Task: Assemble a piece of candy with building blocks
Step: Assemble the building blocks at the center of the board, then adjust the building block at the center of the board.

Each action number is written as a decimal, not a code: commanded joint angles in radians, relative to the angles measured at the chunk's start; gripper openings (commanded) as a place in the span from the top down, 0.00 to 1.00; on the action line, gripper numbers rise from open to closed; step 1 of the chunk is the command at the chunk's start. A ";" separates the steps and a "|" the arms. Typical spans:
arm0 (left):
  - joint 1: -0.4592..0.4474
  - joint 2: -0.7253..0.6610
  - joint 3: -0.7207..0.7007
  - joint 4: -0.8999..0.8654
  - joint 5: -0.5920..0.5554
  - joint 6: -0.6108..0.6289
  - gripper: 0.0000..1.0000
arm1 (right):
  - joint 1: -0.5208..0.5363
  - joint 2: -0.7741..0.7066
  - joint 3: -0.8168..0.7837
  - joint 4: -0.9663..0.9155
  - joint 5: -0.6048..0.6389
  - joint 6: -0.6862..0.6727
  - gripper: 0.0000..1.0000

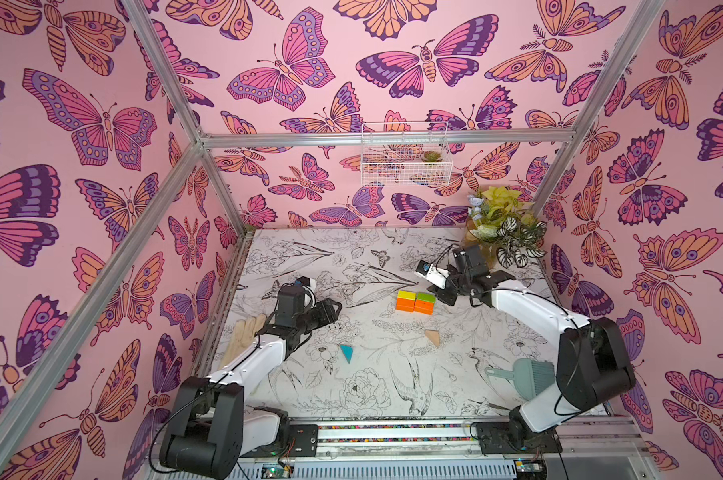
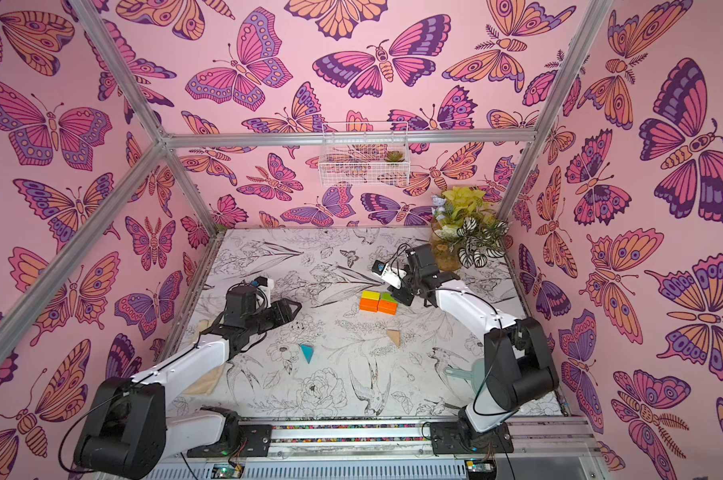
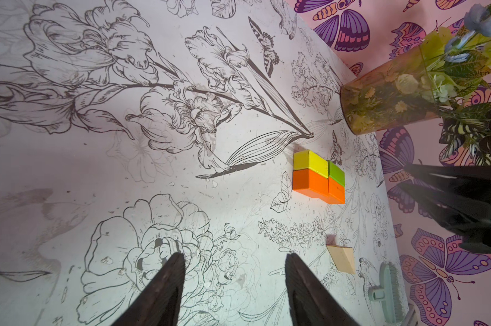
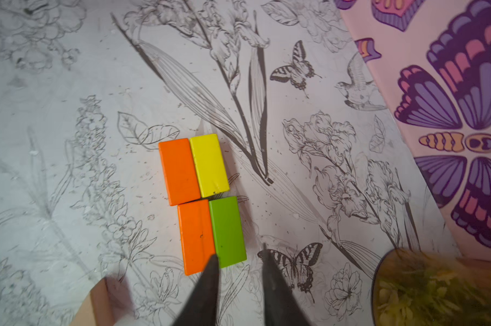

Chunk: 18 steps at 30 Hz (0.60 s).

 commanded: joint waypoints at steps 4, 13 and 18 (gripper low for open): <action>0.003 0.004 -0.003 0.029 0.024 -0.003 0.40 | -0.025 0.042 -0.072 0.268 0.327 0.326 1.00; 0.003 0.053 -0.003 0.048 0.038 -0.021 0.40 | -0.026 0.228 0.149 -0.036 0.450 0.573 1.00; 0.004 0.045 -0.005 0.048 0.039 -0.022 0.40 | -0.026 0.266 0.168 -0.086 0.412 0.635 1.00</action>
